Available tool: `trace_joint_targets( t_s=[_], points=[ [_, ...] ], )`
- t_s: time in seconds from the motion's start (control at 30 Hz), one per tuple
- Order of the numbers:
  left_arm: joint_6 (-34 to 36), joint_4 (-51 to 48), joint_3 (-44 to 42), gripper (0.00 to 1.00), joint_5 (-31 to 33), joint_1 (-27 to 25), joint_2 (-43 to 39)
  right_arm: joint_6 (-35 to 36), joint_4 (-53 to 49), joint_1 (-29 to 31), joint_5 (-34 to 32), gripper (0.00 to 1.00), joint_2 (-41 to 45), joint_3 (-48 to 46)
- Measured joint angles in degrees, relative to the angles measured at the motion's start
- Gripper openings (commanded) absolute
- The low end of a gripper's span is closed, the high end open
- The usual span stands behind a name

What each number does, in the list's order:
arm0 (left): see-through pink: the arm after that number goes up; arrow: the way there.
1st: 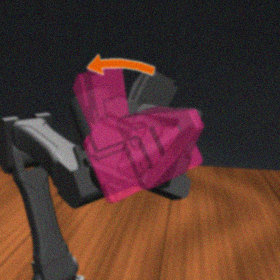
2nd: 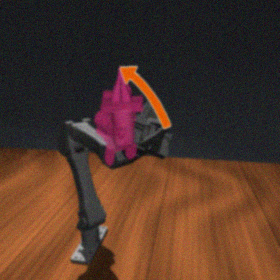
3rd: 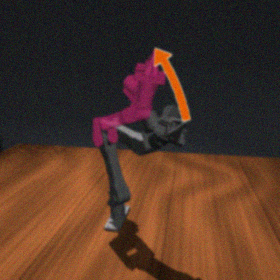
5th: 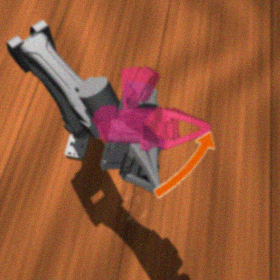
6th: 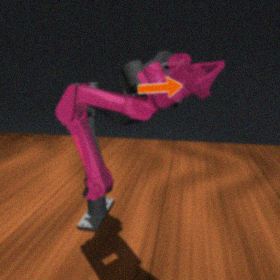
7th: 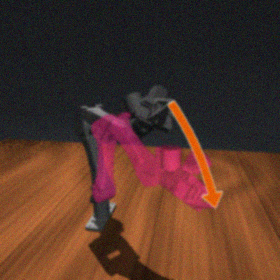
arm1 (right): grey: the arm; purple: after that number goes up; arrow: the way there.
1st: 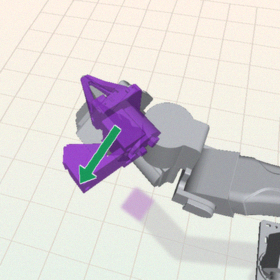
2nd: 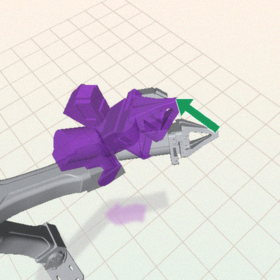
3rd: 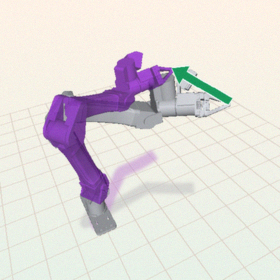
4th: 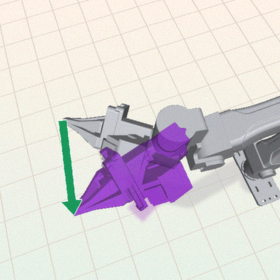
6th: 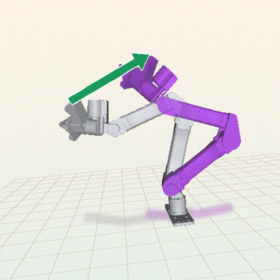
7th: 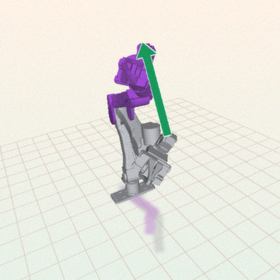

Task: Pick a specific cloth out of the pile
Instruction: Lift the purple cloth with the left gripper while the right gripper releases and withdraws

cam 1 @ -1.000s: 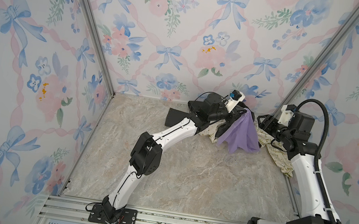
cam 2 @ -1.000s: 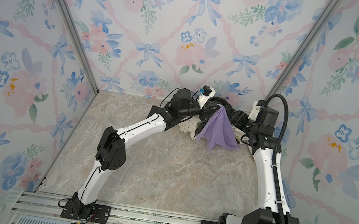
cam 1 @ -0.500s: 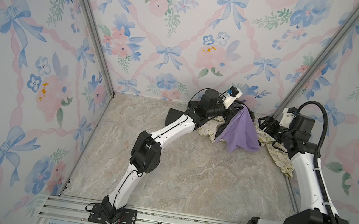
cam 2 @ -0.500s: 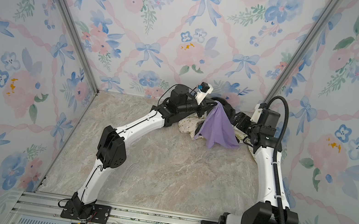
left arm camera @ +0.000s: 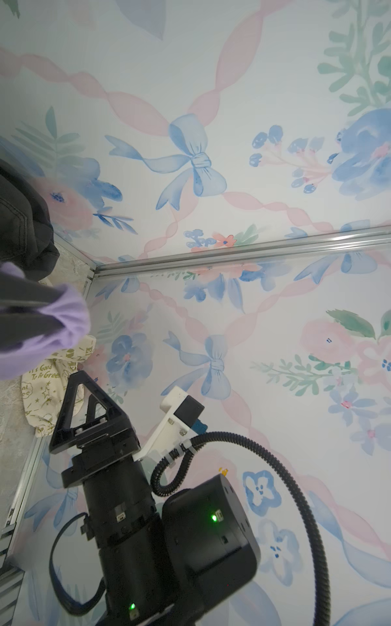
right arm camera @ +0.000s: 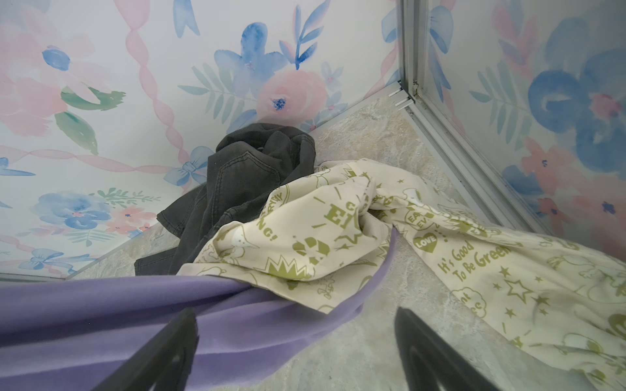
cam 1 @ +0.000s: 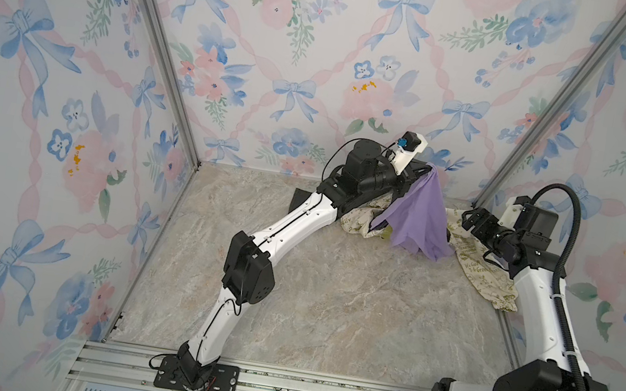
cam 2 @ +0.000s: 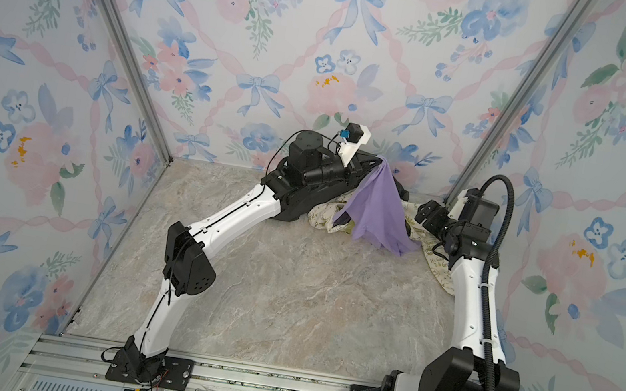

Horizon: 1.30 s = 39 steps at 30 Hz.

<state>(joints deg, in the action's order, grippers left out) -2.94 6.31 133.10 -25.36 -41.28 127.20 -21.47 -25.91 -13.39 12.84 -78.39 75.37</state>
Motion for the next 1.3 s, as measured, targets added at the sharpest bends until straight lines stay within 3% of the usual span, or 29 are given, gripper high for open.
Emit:
trace_joint_targets(
  t_s=[0.5,0.8,1.03,1.3],
  points=[
    [-3.3,4.8,3.8,0.00,0.3,0.6,-3.4,-2.5,-2.3,2.3,0.0,0.94,0.6,-0.1],
    [-3.7,2.9,4.0,0.00,0.8,3.3,-8.8,-0.3,-1.5,5.7,1.5,0.94,7.0,-0.2],
    [-2.4,-0.4,-2.8,0.00,2.8,6.0,-16.9,0.1,-0.6,7.9,1.7,0.94,6.0,-0.1],
    [0.1,-5.3,-12.8,0.00,10.5,8.9,-25.4,4.2,-1.0,15.4,1.5,0.95,4.3,2.6]
  ],
)
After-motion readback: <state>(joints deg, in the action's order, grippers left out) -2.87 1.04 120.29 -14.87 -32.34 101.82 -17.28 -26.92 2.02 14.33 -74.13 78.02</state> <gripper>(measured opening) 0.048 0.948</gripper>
